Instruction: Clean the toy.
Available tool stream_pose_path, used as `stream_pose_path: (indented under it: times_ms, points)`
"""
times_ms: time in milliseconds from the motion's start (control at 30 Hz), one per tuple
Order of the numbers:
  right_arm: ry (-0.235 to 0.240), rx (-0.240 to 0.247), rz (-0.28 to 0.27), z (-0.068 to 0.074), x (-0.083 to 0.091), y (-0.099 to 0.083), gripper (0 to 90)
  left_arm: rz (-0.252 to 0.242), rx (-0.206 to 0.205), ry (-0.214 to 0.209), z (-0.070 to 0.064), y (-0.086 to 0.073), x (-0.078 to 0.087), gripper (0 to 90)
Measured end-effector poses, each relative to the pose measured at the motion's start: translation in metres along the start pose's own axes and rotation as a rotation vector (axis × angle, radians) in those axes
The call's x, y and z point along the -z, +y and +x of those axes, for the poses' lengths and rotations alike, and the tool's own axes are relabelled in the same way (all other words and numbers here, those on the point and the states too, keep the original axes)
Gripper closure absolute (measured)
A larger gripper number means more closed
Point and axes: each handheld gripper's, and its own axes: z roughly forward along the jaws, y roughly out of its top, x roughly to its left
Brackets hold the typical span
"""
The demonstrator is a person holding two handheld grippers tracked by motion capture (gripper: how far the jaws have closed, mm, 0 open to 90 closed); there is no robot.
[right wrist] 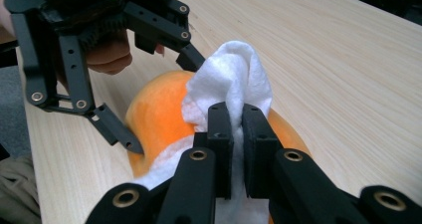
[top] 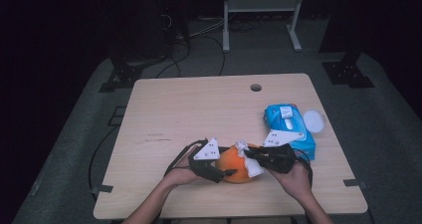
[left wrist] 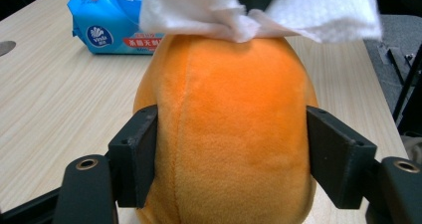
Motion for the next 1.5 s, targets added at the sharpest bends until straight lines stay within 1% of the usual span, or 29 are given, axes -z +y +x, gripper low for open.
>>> stream_pose_path:
  times_ms: [33, 67, 133, 200, 233, 267, 300, 333, 400, 467, 533, 600, 633, 700, 733, 767, 800, 833, 867, 967, 1100, 1167, 1200, 1233, 1300, 1333, 1400, 1467, 1500]
  points:
    - [0.008, 0.003, -0.003, 0.003, 0.0, 0.002, 83.3, 0.005, -0.005, 0.003, 0.0, 0.001, 0.0, 27.4]
    - [0.033, 0.005, -0.011, 0.006, -0.002, 0.004, 83.3, 0.004, -0.001, 0.003, -0.001, 0.003, -0.001, 27.2]
    - [0.054, 0.038, -0.005, 0.015, -0.01, 0.011, 83.3, 0.014, -0.013, 0.009, -0.004, 0.005, -0.002, 26.6]
    - [0.074, 0.069, 0.004, 0.023, -0.02, 0.016, 83.3, 0.027, -0.035, 0.012, -0.007, 0.006, -0.003, 26.3]
    - [0.067, 0.086, 0.015, 0.027, -0.023, 0.018, 83.3, 0.027, -0.036, 0.015, -0.006, 0.006, -0.002, 26.2]
    - [0.056, 0.106, 0.026, 0.028, -0.025, 0.021, 83.3, 0.02, -0.021, 0.015, -0.005, 0.005, -0.002, 26.3]
    - [0.048, 0.112, 0.029, 0.026, -0.026, 0.022, 83.3, 0.016, -0.012, 0.011, -0.003, 0.003, -0.001, 26.4]
    - [0.035, 0.11, 0.03, 0.024, -0.024, 0.023, 83.3, 0.011, -0.003, 0.007, -0.002, 0.002, 0.0, 26.6]
    - [-0.01, 0.106, 0.028, 0.017, -0.019, 0.021, 83.3, 0.004, 0.009, 0.003, 0.0, 0.0, 0.0, 26.5]
    - [-0.031, 0.095, 0.034, 0.009, -0.013, 0.015, 83.3, 0.003, 0.002, -0.001, 0.0, -0.001, 0.0, 26.5]
    - [-0.035, 0.074, 0.026, 0.005, -0.008, 0.01, 83.3, 0.005, -0.005, -0.003, -0.002, 0.001, -0.001, 26.5]
    - [-0.031, 0.063, 0.017, 0.008, -0.007, 0.01, 83.3, 0.016, -0.011, 0.002, -0.003, 0.004, -0.003, 26.3]
    - [-0.027, 0.073, 0.016, 0.011, -0.008, 0.011, 83.3, 0.017, -0.01, 0.001, -0.004, 0.004, -0.003, 26.1]
    - [0.022, 0.081, 0.009, 0.02, -0.014, 0.016, 83.2, 0.019, -0.015, 0.0, -0.004, 0.004, -0.003, 26.0]
    - [0.028, 0.097, 0.019, 0.025, -0.018, 0.018, 83.2, 0.02, -0.013, 0.0, -0.004, 0.004, -0.003, 26.0]
    - [0.023, 0.121, 0.031, 0.03, -0.022, 0.02, 83.2, 0.027, -0.015, 0.002, -0.003, 0.003, -0.002, 26.0]
    - [0.014, 0.139, 0.038, 0.032, -0.025, 0.022, 83.2, 0.023, -0.007, 0.0, -0.002, 0.002, -0.001, 26.1]
    - [0.009, 0.144, 0.041, 0.03, -0.025, 0.023, 83.1, 0.018, -0.001, -0.001, -0.001, 0.0, -0.001, 26.3]
    - [0.003, 0.138, 0.041, 0.028, -0.024, 0.023, 83.0, 0.016, 0.001, -0.001, 0.0, -0.001, 0.0, 26.4]
    - [-0.051, 0.122, 0.04, 0.015, -0.015, 0.02, 83.1, 0.015, 0.002, -0.008, 0.002, -0.003, 0.001, 26.4]
    - [-0.097, 0.066, 0.039, -0.003, 0.0, 0.005, 83.1, 0.01, 0.01, -0.016, 0.005, -0.007, 0.002, 26.3]
    - [-0.105, 0.041, 0.039, -0.009, 0.005, -0.002, 83.1, 0.009, 0.01, -0.023, 0.006, -0.007, 0.003, 25.9]
    - [-0.1, 0.029, 0.037, -0.01, 0.006, -0.004, 83.1, 0.01, 0.007, -0.03, 0.006, -0.007, 0.003, 24.4]
    - [-0.093, 0.027, 0.036, -0.01, 0.006, -0.006, 83.1, 0.01, 0.016, -0.038, 0.006, -0.005, 0.003, 21.6]
    - [-0.099, 0.049, 0.044, -0.008, 0.004, -0.006, 83.1, -0.021, 0.075, -0.062, 0.009, -0.003, 0.005, 15.3]
    - [-0.096, 0.05, 0.048, -0.007, 0.004, -0.005, 83.1, -0.035, 0.099, -0.065, 0.011, -0.002, 0.006, 15.0]
    - [-0.089, 0.049, 0.042, -0.006, 0.003, -0.005, 83.1, -0.029, 0.102, -0.063, 0.013, -0.003, 0.007, 16.3]
    - [-0.084, 0.052, 0.041, -0.006, 0.002, -0.004, 83.1, -0.019, 0.099, -0.057, 0.012, -0.003, 0.006, 22.8]
    - [-0.082, 0.05, 0.037, -0.005, 0.002, -0.003, 83.1, -0.016, 0.093, -0.061, 0.01, -0.003, 0.006, 24.8]
